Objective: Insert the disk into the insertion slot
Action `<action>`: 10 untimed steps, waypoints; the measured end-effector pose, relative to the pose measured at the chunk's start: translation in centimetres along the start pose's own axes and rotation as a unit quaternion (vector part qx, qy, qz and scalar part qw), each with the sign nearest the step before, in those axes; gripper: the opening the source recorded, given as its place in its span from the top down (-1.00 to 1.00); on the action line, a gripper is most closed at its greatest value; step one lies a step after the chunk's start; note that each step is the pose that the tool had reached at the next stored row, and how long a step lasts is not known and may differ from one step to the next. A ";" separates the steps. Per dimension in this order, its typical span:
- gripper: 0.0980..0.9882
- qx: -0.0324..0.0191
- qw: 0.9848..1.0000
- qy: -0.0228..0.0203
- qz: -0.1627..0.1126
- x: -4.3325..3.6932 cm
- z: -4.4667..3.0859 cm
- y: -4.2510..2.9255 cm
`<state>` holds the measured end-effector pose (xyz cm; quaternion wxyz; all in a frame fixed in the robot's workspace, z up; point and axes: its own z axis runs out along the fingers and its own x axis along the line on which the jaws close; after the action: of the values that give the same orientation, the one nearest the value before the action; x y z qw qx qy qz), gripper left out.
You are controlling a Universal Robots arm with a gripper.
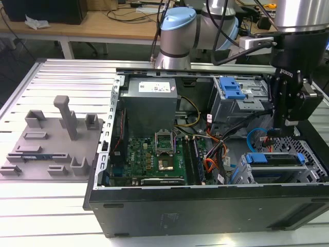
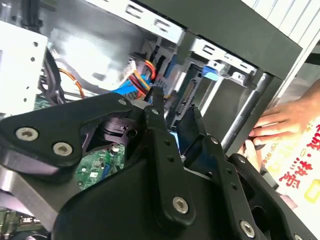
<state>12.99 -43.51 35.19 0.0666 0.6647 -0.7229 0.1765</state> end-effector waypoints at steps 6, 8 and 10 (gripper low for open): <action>0.37 -0.014 1.000 0.015 -0.004 -0.81 0.31 -0.82; 0.37 -0.015 1.000 0.019 -0.004 -0.94 0.43 -0.92; 0.37 -0.016 1.000 0.020 -0.004 -1.00 0.53 -0.90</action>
<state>14.05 -42.80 34.52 0.0917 0.6627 -0.7217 0.1779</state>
